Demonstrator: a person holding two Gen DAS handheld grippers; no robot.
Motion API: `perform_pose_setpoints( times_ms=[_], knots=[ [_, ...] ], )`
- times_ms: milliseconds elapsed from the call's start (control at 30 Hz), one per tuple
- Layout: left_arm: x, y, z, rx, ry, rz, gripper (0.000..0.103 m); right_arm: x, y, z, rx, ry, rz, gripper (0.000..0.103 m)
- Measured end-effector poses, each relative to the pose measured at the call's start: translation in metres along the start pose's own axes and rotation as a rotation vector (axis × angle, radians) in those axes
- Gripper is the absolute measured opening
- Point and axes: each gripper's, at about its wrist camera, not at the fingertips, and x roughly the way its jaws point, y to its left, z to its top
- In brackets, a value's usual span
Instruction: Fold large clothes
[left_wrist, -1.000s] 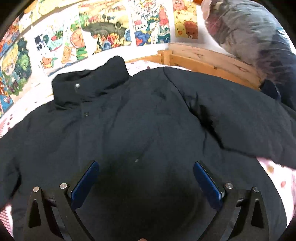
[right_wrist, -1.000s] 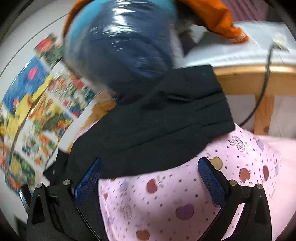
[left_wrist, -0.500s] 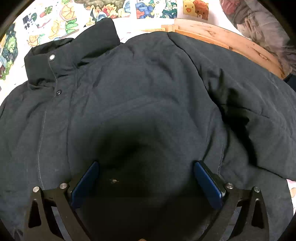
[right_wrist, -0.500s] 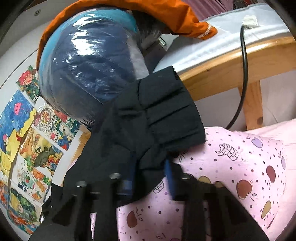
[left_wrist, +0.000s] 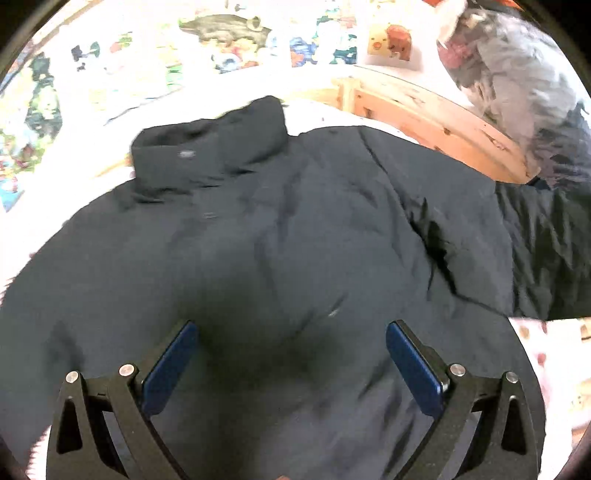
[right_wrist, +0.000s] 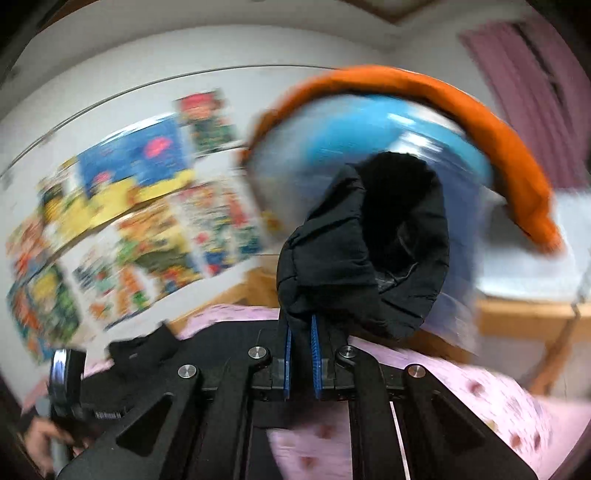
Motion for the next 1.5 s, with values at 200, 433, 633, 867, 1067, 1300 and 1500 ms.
perform_pose_setpoints(
  times_ms=[200,433,633,867,1067,1300,1500],
  knots=[
    [-0.094,0.082,-0.009,-0.164,-0.051,-0.001,0.103,0.021,0.1,0.012,-0.192,0.079,0.194,0.009],
    [-0.09,0.154,-0.052,-0.336,-0.102,-0.125,0.103,0.036,0.19,-0.047,-0.356,0.239,0.359,0.009],
    [-0.025,0.202,-0.075,-0.438,-0.067,-0.277,0.103,0.049,0.242,-0.129,-0.508,0.376,0.439,0.008],
    [0.051,0.238,-0.073,-0.52,-0.109,-0.461,0.102,0.093,0.268,-0.21,-0.582,0.619,0.466,0.009],
    [0.097,0.206,-0.042,-0.408,-0.042,-0.542,0.102,0.093,0.255,-0.222,-0.517,0.716,0.536,0.01],
    [0.135,0.186,-0.032,-0.42,0.055,-0.715,0.101,0.077,0.246,-0.227,-0.461,0.795,0.621,0.044],
    [0.149,0.188,-0.037,-0.416,0.095,-0.753,0.096,0.073,0.245,-0.228,-0.462,0.841,0.657,0.05]
  ],
)
